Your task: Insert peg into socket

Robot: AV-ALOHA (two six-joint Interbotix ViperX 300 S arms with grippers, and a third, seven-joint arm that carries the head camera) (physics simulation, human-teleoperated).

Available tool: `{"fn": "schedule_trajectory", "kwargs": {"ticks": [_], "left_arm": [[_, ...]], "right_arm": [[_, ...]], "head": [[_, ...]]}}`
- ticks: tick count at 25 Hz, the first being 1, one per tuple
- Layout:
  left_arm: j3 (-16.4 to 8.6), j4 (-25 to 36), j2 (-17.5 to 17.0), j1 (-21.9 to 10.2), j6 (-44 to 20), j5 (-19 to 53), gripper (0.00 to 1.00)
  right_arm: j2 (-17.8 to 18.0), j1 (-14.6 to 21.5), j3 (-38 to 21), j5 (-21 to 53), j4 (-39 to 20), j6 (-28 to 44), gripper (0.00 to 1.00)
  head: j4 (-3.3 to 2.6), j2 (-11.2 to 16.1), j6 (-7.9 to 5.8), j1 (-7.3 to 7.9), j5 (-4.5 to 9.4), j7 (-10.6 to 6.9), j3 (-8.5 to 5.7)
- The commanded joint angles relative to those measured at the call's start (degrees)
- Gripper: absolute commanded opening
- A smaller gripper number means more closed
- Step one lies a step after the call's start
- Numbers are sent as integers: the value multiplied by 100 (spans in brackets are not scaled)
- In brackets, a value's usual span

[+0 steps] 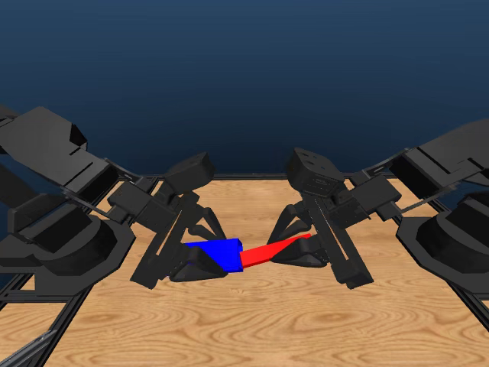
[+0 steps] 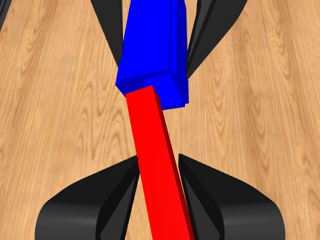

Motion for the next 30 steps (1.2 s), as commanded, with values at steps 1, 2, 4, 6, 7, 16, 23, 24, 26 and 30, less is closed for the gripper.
{"fn": "schedule_trajectory", "kwargs": {"ticks": [1, 2, 4, 6, 7, 16, 23, 24, 26, 30], "left_arm": [[-323, 415, -7, -117, -564, 409, 0], [-327, 494, 9, -134, -664, 436, 0], [-336, 659, 67, -181, -908, 535, 0], [-443, 818, 59, -244, -1113, 661, 0], [-413, 893, 95, -255, -1209, 737, 0], [-409, 1391, 229, -472, -1915, 1098, 0], [-446, 1722, 204, -638, -2502, 1395, 0], [-338, 1769, 227, -639, -2573, 1374, 0], [-489, 1753, 132, -604, -2673, 1447, 0], [-401, 1951, 234, -735, -2855, 1572, 0]], "right_arm": [[-21, -41, -314, 61, -148, 113, 0], [13, -27, -315, 2, -121, 83, 0], [76, -70, -410, 15, -160, 125, 0], [200, -63, -457, -35, -144, 112, 0], [229, -15, -541, -119, -103, 82, 0], [1023, -27, -1208, -553, 291, -248, 0], [726, -105, -621, -429, 583, -115, 100], [641, -101, -526, -355, 614, -54, 100], [480, -79, -381, -279, 604, 42, 100], [309, -22, 0, -166, 598, 309, 100]], "head": [[1, -7, 4, -8, -59, -11, -68], [2, -2, 7, -7, -57, -16, -70], [3, 16, 11, -2, -53, -23, -76], [4, 38, 11, 6, -53, -38, -87], [4, 48, 2, 12, -56, -44, -94], [9, 76, -26, 64, -72, -86, -114], [26, 14, -61, 160, -87, -150, -109], [29, 3, -63, 169, -85, -155, -108], [32, -15, -66, 181, -84, -163, -106], [34, -41, -83, 199, -83, -174, -104]]}}
